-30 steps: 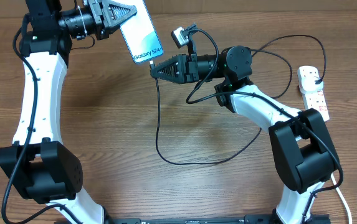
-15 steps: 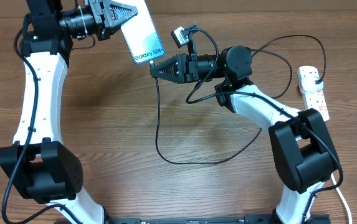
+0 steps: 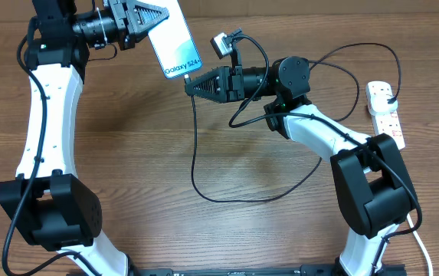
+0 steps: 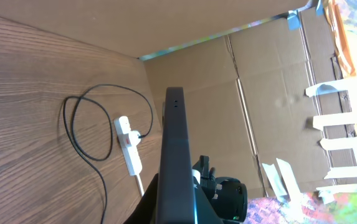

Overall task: Plug charger to phone and switch on socket
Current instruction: 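Push the plug into the phone's bottom port with the right gripper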

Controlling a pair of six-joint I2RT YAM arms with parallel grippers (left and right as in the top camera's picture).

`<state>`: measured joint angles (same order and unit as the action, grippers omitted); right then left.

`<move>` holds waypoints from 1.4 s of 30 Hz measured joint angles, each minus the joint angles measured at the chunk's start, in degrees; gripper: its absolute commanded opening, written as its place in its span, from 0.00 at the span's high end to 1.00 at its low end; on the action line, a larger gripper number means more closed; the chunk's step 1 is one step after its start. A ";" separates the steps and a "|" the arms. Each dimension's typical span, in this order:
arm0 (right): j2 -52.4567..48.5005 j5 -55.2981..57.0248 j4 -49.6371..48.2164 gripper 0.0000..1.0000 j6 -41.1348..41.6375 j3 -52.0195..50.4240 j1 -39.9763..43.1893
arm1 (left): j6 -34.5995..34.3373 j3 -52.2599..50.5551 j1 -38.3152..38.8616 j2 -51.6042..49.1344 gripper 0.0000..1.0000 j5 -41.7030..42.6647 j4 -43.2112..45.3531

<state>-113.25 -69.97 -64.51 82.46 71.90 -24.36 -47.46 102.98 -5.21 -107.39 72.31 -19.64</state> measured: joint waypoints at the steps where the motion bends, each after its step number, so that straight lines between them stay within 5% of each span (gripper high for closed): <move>1: 0.02 0.04 0.02 0.96 0.02 0.00 0.02 | 0.00 0.00 0.00 0.00 0.96 0.00 0.00; 42: 0.00 1.97 -0.61 0.96 4.13 0.00 0.00 | -0.20 0.00 0.74 0.00 0.96 -1.14 1.46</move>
<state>-113.25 -68.01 -65.12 86.59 71.90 -24.36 -47.66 102.98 -4.47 -107.39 71.18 -18.17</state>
